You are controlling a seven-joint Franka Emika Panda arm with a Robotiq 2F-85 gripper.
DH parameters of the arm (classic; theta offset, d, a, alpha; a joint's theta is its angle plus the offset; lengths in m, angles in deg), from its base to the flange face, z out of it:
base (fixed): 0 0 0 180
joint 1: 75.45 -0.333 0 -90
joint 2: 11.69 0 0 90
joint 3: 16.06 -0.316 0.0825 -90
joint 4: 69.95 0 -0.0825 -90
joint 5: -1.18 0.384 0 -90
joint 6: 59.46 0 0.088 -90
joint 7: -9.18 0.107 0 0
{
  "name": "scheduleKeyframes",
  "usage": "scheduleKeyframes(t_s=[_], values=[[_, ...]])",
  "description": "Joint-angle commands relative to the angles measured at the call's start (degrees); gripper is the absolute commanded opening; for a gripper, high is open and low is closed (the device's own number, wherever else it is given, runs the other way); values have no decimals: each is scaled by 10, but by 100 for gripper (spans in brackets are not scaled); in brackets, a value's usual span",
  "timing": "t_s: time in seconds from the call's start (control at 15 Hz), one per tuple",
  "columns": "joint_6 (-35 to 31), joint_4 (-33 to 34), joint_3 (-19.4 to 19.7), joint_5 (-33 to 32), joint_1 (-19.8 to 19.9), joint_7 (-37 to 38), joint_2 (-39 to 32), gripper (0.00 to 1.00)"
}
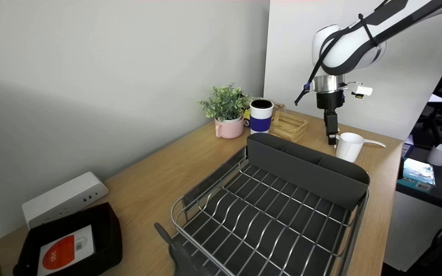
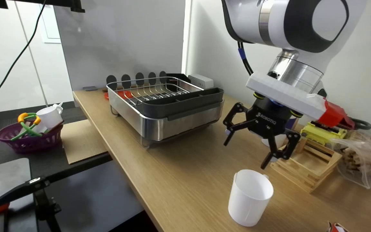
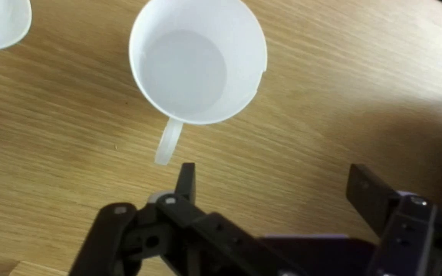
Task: Put the mug into the plate dryer
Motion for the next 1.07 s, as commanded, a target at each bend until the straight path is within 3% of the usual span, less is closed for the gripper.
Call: scheduleKeyframes(t_s=[0.0, 0.53, 1.0], values=[[-79, -94, -6, 0, 1, 2, 62, 100], [-143, -196, -3, 5, -1, -1, 139, 100], [-155, -246, 4, 7, -7, 11, 188, 100]])
